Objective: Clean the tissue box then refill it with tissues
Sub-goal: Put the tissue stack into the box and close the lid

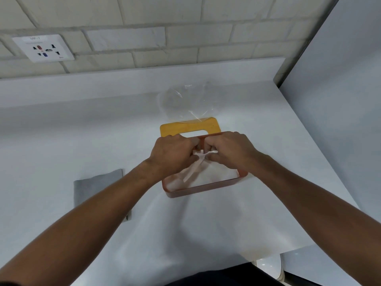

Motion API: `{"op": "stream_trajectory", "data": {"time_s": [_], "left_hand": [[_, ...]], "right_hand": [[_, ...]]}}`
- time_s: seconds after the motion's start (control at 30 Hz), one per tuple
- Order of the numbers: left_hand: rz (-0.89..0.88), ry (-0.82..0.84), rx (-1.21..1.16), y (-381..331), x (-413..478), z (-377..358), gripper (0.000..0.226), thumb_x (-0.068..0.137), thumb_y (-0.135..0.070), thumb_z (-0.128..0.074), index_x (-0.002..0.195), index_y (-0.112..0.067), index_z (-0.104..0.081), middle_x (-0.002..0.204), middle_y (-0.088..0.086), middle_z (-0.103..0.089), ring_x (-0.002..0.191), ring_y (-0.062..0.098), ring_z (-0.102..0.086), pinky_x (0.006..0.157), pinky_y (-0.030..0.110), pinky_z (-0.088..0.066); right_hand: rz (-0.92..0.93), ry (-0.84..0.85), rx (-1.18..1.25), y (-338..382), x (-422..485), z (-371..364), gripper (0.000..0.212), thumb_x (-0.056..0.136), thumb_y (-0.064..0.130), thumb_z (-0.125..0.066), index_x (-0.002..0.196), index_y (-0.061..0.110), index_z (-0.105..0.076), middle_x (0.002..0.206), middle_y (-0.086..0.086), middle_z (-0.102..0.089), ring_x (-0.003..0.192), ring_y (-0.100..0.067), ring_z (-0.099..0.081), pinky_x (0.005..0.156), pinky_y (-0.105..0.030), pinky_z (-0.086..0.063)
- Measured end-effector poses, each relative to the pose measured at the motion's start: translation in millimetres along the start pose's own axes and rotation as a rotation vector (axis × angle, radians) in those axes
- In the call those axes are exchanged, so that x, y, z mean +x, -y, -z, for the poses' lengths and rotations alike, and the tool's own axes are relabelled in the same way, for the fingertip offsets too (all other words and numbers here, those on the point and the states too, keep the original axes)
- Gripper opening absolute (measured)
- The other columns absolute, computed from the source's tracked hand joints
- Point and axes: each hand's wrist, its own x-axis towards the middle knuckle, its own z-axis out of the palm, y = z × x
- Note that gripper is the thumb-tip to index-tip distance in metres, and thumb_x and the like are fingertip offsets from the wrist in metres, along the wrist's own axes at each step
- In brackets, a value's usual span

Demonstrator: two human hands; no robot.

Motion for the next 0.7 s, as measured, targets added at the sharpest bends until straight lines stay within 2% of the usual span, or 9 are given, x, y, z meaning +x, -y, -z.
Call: {"op": "stream_trajectory", "data": {"time_s": [0.1,0.17,0.2,0.3,0.4,0.47,0.53,0.63,0.7], "left_hand": [[-0.062,-0.053,-0.001,-1,-4,-4,0.011,0.102,-0.029,-0.050,0.100,-0.030,-0.061,0.105,-0.008,-0.070,0.091,0.024,-0.065,0.064,0.032,-0.039],[-0.083,-0.077,-0.017,0,-5,-5,0.009,0.100,-0.027,-0.053,0.100,-0.028,-0.062,0.107,-0.008,-0.070,0.090,0.023,-0.064,0.064,0.031,-0.041],[-0.092,-0.086,-0.030,1,-5,-4,0.010,0.099,-0.026,-0.053,0.103,-0.027,-0.063,0.108,-0.008,-0.071,0.091,0.023,-0.065,0.065,0.031,-0.041],[-0.092,-0.092,-0.071,6,-4,-1,0.018,0.097,-0.025,-0.055,0.111,-0.028,-0.067,0.110,-0.008,-0.070,0.097,0.022,-0.066,0.069,0.033,-0.047],[-0.057,-0.053,-0.116,12,-1,2,0.015,0.095,-0.033,-0.059,0.108,-0.032,-0.066,0.108,-0.011,-0.068,0.099,0.021,-0.065,0.074,0.035,-0.051],[-0.020,-0.018,-0.156,11,0,2,0.019,0.093,-0.050,-0.064,0.104,-0.035,-0.067,0.103,-0.014,-0.069,0.096,0.017,-0.064,0.079,0.036,-0.053],[0.028,0.008,-0.237,9,1,-1,0.026,0.091,-0.056,-0.069,0.099,-0.032,-0.066,0.093,-0.014,-0.070,0.091,0.015,-0.064,0.079,0.036,-0.053],[0.062,0.032,-0.304,1,1,-7,0.013,0.092,-0.037,-0.073,0.096,-0.030,-0.063,0.091,-0.013,-0.068,0.096,0.019,-0.066,0.078,0.035,-0.048],[0.063,0.033,-0.209,-5,0,-9,0.006,0.097,-0.030,-0.065,0.091,-0.029,-0.064,0.089,-0.008,-0.067,0.091,0.020,-0.065,0.072,0.032,-0.041]], "right_hand": [[-0.035,0.130,0.250,-2,-2,-2,0.028,0.072,0.058,-0.073,0.082,0.036,-0.058,0.091,0.022,-0.064,0.091,-0.006,-0.059,0.074,-0.032,-0.048],[-0.060,0.130,0.397,-2,-1,-2,0.038,0.065,0.069,-0.068,0.086,0.038,-0.062,0.090,0.021,-0.066,0.090,-0.002,-0.060,0.078,-0.035,-0.052],[-0.068,0.113,0.407,-2,0,-3,0.038,0.067,0.068,-0.068,0.091,0.038,-0.064,0.089,0.020,-0.065,0.090,-0.003,-0.059,0.079,-0.037,-0.053],[-0.071,0.112,0.344,-3,4,-4,0.030,0.076,0.053,-0.074,0.102,0.040,-0.065,0.084,0.021,-0.064,0.089,-0.003,-0.056,0.077,-0.034,-0.050],[-0.099,0.098,0.327,-2,8,-5,0.012,0.079,0.044,-0.074,0.086,0.039,-0.065,0.082,0.015,-0.066,0.085,-0.010,-0.058,0.073,-0.033,-0.049],[-0.091,0.082,0.249,1,10,-5,0.012,0.082,0.041,-0.071,0.076,0.040,-0.060,0.083,0.011,-0.068,0.084,-0.015,-0.060,0.072,-0.034,-0.050],[-0.064,0.072,0.238,4,11,-7,0.013,0.082,0.033,-0.072,0.074,0.035,-0.063,0.080,0.009,-0.069,0.081,-0.017,-0.062,0.072,-0.033,-0.051],[-0.038,0.108,0.256,10,10,-13,0.003,0.081,0.021,-0.072,0.078,0.022,-0.071,0.073,0.008,-0.068,0.073,-0.015,-0.064,0.068,-0.027,-0.051],[-0.030,0.139,0.178,13,11,-18,0.003,0.082,0.019,-0.069,0.080,0.020,-0.072,0.073,0.003,-0.071,0.070,-0.018,-0.065,0.064,-0.028,-0.051]]}}
